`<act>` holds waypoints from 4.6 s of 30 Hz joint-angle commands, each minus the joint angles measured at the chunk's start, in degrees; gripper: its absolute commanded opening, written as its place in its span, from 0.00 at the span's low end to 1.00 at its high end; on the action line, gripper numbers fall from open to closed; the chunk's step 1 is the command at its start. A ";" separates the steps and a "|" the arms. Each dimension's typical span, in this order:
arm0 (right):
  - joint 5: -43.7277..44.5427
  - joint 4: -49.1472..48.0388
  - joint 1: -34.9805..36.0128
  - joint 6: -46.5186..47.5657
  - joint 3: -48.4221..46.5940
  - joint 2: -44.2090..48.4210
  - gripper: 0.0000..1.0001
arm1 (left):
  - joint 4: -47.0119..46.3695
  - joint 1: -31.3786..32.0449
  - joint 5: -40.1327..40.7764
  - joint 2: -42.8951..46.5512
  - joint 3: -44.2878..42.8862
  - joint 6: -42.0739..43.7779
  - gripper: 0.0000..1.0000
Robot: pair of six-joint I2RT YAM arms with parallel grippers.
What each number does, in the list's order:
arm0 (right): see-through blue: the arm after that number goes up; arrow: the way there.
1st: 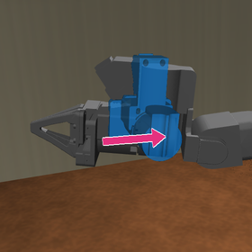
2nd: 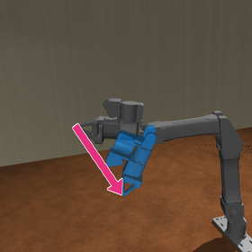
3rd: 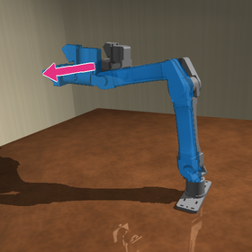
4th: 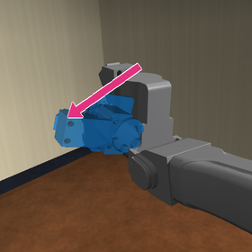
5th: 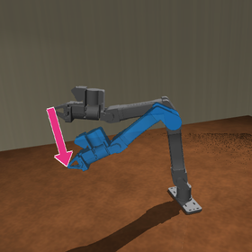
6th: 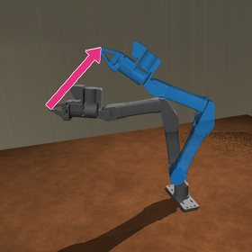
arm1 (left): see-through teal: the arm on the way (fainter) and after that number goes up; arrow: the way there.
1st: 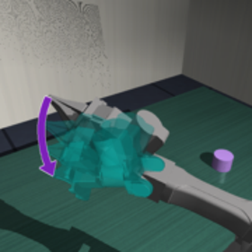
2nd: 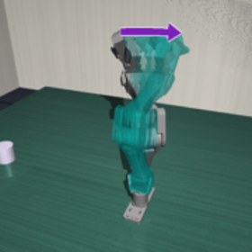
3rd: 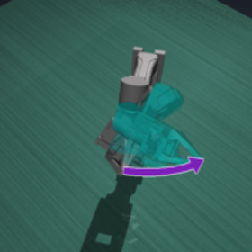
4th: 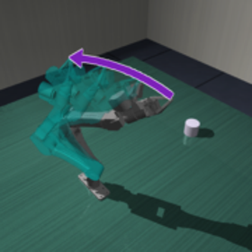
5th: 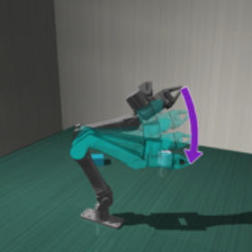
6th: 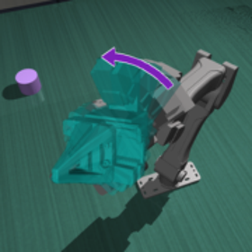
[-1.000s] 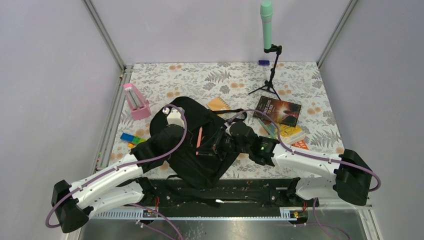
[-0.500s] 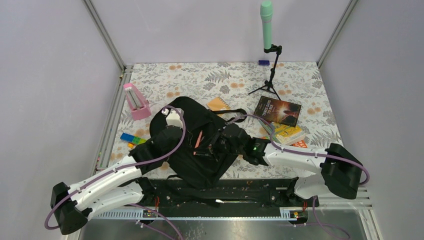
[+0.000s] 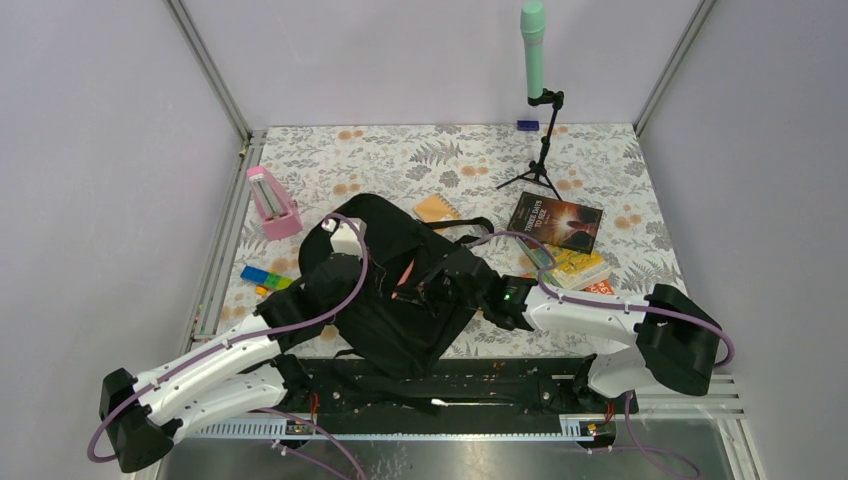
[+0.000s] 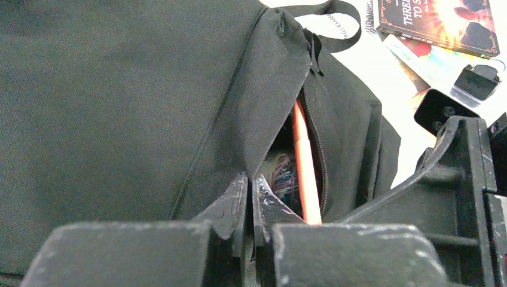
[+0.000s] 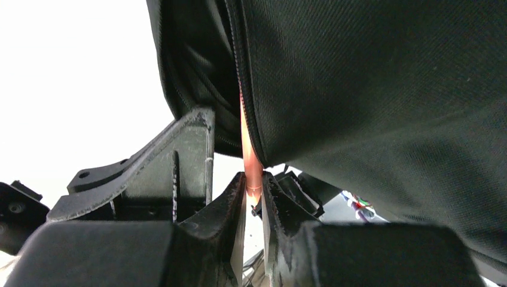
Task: Pack the student bag
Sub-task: Place the stationery in the student bag, then move the stationery to the center of the board.
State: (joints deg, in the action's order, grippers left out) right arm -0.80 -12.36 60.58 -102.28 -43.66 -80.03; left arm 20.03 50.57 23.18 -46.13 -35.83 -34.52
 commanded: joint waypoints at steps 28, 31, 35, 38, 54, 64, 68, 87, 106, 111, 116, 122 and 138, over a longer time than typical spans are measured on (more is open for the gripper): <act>14.16 11.80 -2.50 15.62 -9.77 1.57 0.41 | -4.44 0.33 -3.66 2.11 -0.46 -0.10 0.00; 14.56 11.83 -2.57 16.49 -9.47 2.14 0.41 | -4.39 0.34 -3.50 2.14 -0.47 -0.15 0.00; 15.61 11.72 -2.57 18.17 -8.82 3.43 0.40 | -4.24 0.40 -3.46 2.11 -0.55 -0.25 0.00; 15.61 9.74 -2.57 21.94 -8.07 4.81 0.39 | -3.27 0.32 -1.88 2.12 -1.23 0.91 0.00; 18.36 32.68 -9.17 55.01 -7.67 20.72 0.66 | 18.38 -7.63 -1.26 1.55 -16.85 11.07 0.00; 11.41 38.46 -20.28 77.58 -16.85 4.97 0.77 | 18.18 -8.77 3.59 -4.27 -18.85 21.12 0.00; 6.58 38.56 -24.32 84.08 -24.35 -6.65 0.76 | 17.45 -9.11 7.91 -7.57 -20.21 22.26 0.00; -15.97 35.90 -40.92 82.20 -46.90 -39.14 0.74 | 14.84 -11.28 12.97 -5.51 -16.02 23.23 0.00; -21.60 31.35 -41.84 72.58 -55.98 -51.13 0.62 | 14.86 -11.30 10.40 -3.56 -15.96 23.00 0.00; -24.68 31.74 -41.76 72.56 -56.60 -51.81 0.59 | 14.90 -11.28 9.94 -3.28 -15.98 23.01 0.00; -25.37 31.72 -41.12 73.01 -55.82 -51.38 0.57 | 14.86 -11.28 8.98 -3.27 -16.02 22.92 0.00; -24.23 32.44 -40.15 73.26 -56.30 -51.42 0.56 | 14.86 -11.28 8.64 -3.13 -16.10 22.83 0.00; -16.97 35.02 -38.86 72.26 -55.79 -49.89 0.20 | 14.86 -11.39 8.91 -2.38 -15.85 22.66 0.00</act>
State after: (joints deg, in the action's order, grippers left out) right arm -20.80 21.63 20.99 -29.87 -98.87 -130.78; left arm 39.13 39.51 31.27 -50.22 -48.82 -11.62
